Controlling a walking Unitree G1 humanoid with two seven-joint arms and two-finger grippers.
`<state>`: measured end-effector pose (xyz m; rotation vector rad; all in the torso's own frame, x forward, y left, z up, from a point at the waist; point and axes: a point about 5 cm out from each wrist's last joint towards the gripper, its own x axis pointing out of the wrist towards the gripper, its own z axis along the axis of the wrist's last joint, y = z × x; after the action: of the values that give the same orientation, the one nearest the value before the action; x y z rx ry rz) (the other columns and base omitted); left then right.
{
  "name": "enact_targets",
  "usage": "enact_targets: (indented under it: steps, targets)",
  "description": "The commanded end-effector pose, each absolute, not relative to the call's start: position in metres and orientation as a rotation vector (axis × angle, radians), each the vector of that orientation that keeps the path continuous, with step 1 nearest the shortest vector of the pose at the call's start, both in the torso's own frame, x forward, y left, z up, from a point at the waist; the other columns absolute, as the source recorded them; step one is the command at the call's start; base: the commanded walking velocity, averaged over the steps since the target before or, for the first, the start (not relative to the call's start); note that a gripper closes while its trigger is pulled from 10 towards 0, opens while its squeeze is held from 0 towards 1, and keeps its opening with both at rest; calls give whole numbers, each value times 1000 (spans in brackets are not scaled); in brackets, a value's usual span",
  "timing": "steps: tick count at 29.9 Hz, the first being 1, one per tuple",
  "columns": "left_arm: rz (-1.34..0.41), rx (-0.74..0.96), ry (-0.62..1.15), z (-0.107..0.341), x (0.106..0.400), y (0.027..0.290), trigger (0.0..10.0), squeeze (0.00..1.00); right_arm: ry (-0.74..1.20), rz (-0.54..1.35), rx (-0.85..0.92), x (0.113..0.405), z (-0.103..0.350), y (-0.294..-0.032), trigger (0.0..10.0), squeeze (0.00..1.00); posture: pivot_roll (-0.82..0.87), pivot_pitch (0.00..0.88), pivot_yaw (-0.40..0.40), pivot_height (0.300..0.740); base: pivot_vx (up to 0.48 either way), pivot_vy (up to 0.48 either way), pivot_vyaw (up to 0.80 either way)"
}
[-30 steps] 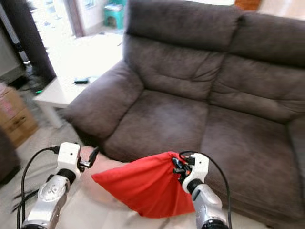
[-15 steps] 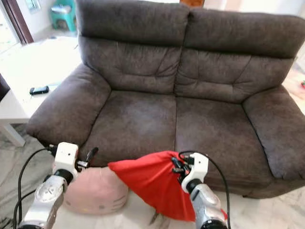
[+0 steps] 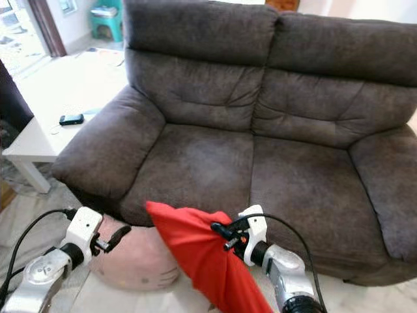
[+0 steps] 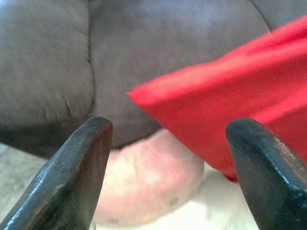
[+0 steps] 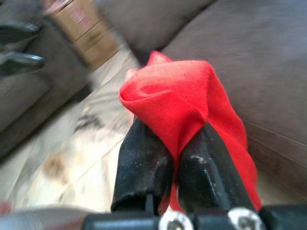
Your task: Move the pillow to the sofa from floor
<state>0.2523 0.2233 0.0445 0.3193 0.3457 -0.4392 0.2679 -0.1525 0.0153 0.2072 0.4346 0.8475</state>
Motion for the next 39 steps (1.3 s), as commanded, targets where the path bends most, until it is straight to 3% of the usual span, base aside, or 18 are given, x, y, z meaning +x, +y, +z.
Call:
enact_targets:
  steps: [1, 14, 22, 26, 34, 39]
  targets:
    - [-500, 315, 367, 47, 250, 221, 10000, 0, 348, 939, 161, 277, 36, -149, 10000, 0, 92, 0, -26, 740, 0, 0, 0]
    - [-789, 296, 515, 65, 226, 223, 10000, 0, 417, 1152, 114, 262, 43, -149, 10000, 0, 103, 0, -23, 740, 0, 0, 0]
    - [-1050, 340, 767, 63, 185, 225, 10000, 0, 440, 1225, 126, 253, 47, -149, 10000, 0, 105, 0, -17, 740, 0, 0, 0]
    - [-1083, 439, 791, 61, 180, 224, 10000, 0, 443, 1228, 122, 253, 49, -150, 10000, 0, 109, 0, -18, 740, 0, 0, 0]
    - [-979, 724, 679, 52, 199, 230, 10000, 0, 401, 1286, 120, 254, 62, -146, 10000, 0, 107, 0, -20, 740, 0, 0, 0]
    - [-961, 726, 640, 50, 200, 230, 10000, 0, 369, 1320, 111, 252, 69, -146, 10000, 0, 108, 0, -25, 740, 0, 0, 0]
